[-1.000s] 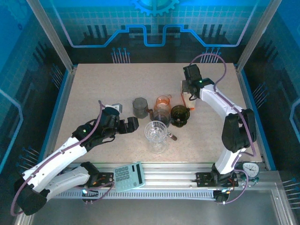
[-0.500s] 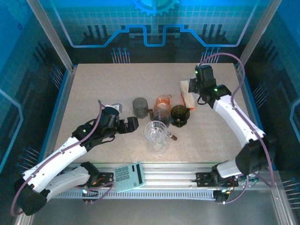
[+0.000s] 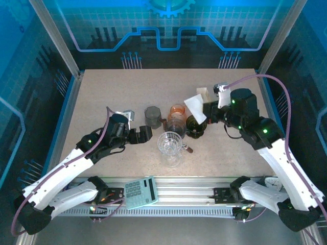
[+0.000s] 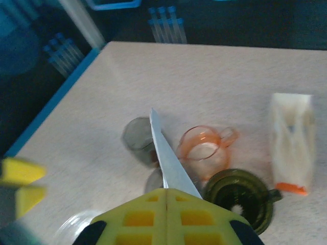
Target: Place the coffee filter in the dripper
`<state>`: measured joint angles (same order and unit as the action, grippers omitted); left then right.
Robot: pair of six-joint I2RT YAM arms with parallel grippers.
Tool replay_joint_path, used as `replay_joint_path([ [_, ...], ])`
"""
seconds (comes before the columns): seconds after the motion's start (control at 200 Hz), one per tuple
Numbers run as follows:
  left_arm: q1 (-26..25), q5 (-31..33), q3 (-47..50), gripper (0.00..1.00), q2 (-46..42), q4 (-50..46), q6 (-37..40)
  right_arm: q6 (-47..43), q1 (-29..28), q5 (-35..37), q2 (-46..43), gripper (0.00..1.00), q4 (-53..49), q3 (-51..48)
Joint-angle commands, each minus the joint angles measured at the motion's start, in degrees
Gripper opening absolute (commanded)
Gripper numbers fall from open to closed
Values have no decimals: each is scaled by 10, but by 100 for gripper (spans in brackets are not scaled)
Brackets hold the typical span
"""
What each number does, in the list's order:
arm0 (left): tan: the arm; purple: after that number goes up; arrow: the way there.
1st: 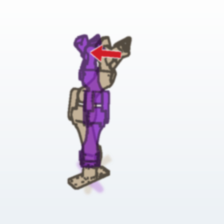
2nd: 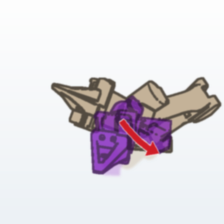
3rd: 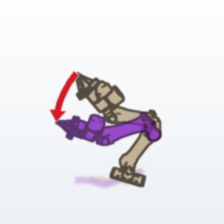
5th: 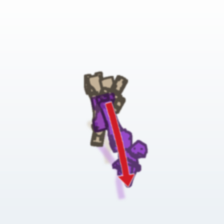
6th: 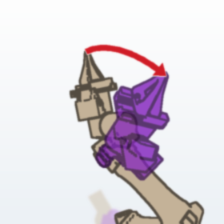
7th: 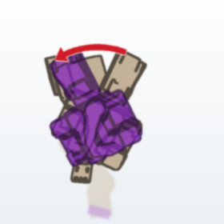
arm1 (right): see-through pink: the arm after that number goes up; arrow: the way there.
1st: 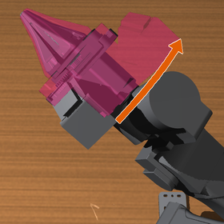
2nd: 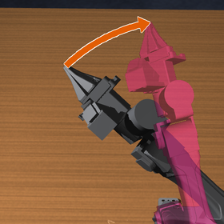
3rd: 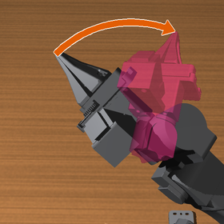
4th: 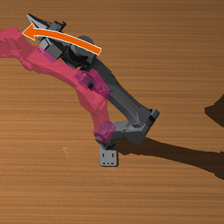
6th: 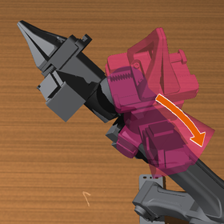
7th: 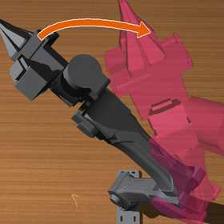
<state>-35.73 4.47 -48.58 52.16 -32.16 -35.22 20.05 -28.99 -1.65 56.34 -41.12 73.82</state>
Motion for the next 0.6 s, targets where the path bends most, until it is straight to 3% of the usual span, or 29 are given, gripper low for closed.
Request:
replay_joint_path([
  [0.0,4,-27,-27,99,-2,-18,27,-3,-33,-75,-12,0,-107,39],
  [0.13,4,-38,-44,99,5,-38,38,5,-97,-68,9,0,-193,89],
  [0.33,4,-63,-51,99,6,-45,45,6,-206,13,102,0,-315,181],
  [0.595,5,-81,-56,99,5,-57,49,-2,-257,85,211,0,-385,275],
])
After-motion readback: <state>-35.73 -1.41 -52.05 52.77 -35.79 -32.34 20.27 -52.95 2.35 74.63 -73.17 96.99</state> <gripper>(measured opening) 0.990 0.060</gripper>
